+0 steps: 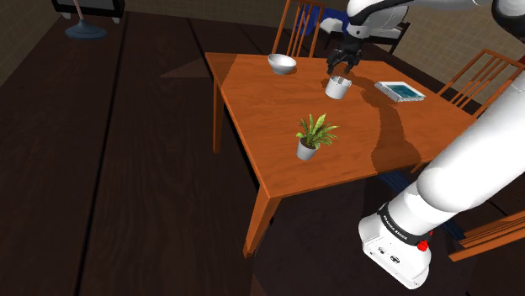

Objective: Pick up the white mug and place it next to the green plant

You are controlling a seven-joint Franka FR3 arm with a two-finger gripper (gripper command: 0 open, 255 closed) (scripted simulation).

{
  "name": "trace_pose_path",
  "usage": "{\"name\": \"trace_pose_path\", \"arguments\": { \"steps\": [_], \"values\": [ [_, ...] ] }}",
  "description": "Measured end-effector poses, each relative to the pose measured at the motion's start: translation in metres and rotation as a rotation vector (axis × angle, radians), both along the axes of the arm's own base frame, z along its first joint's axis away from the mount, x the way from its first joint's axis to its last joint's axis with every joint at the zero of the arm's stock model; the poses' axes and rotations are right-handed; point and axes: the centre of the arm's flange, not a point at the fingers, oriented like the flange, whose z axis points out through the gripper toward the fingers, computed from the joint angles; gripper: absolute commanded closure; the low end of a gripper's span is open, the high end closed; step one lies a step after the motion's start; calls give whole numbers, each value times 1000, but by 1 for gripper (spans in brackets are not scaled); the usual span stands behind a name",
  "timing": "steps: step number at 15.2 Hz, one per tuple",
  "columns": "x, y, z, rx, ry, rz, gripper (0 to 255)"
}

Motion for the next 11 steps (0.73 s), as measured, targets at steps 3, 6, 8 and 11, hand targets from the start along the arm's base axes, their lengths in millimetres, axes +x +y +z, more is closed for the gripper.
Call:
{"name": "trace_pose_path", "arguments": {
  "steps": [3, 6, 8, 11],
  "values": [
    [23, -26, -21, -7, 8, -10, 0],
    [37, -57, -38, -14, 18, -21, 0],
    [51, -78, -53, -18, 24, -28, 0],
    [58, -88, -67, -20, 28, -32, 0]
  ]
}}
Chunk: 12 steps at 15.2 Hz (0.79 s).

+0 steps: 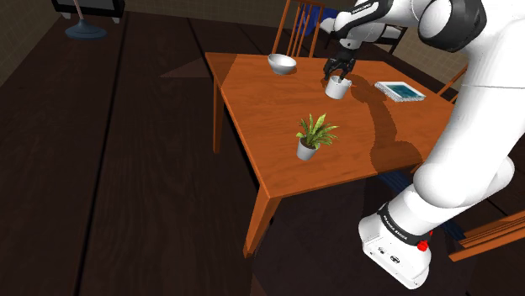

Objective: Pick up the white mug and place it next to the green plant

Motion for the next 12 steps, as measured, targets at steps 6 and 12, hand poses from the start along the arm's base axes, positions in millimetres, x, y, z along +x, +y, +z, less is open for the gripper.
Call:
{"name": "trace_pose_path", "arguments": {
  "steps": [6, 12],
  "values": [
    [1, -4, -32, 0, 1, 0, 0],
    [2, -3, -34, 0, 0, 0, 0]
  ]
}}
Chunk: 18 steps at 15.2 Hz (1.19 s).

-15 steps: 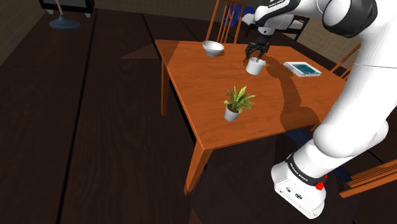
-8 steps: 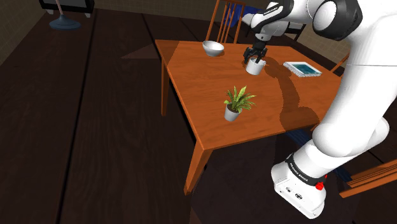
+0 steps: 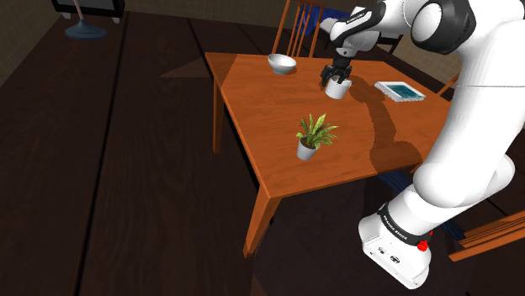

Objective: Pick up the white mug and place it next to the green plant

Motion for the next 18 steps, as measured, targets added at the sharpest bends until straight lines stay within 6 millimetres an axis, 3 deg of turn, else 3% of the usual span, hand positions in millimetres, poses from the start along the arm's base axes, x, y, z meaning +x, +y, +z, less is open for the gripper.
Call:
{"name": "trace_pose_path", "arguments": {
  "steps": [1, 11, 18],
  "values": [
    [0, 0, 0, 0, 0, 0, 255],
    [0, 0, 0, 0, 0, 0, 255],
    [0, -1, 31, 0, 0, 0, 255]
  ]
}}
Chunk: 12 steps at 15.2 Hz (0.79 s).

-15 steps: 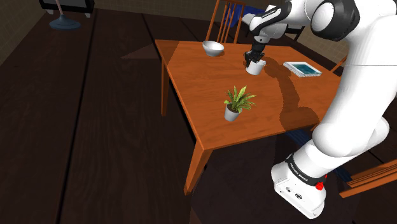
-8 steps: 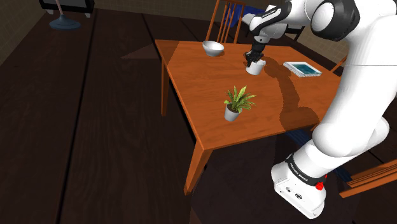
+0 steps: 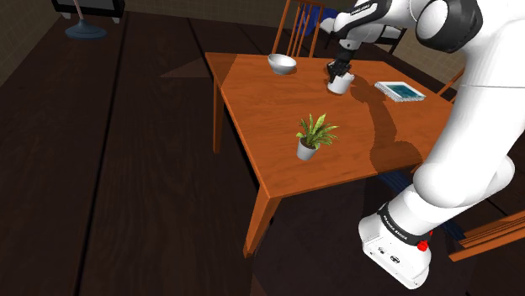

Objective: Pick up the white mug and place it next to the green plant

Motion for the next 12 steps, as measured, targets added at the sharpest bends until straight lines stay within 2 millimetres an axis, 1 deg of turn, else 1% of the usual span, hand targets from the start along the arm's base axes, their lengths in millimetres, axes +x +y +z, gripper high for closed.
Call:
{"name": "trace_pose_path", "arguments": {
  "steps": [12],
  "values": [
    [0, 1, 63, 0, 0, 0, 255]
  ]
}}
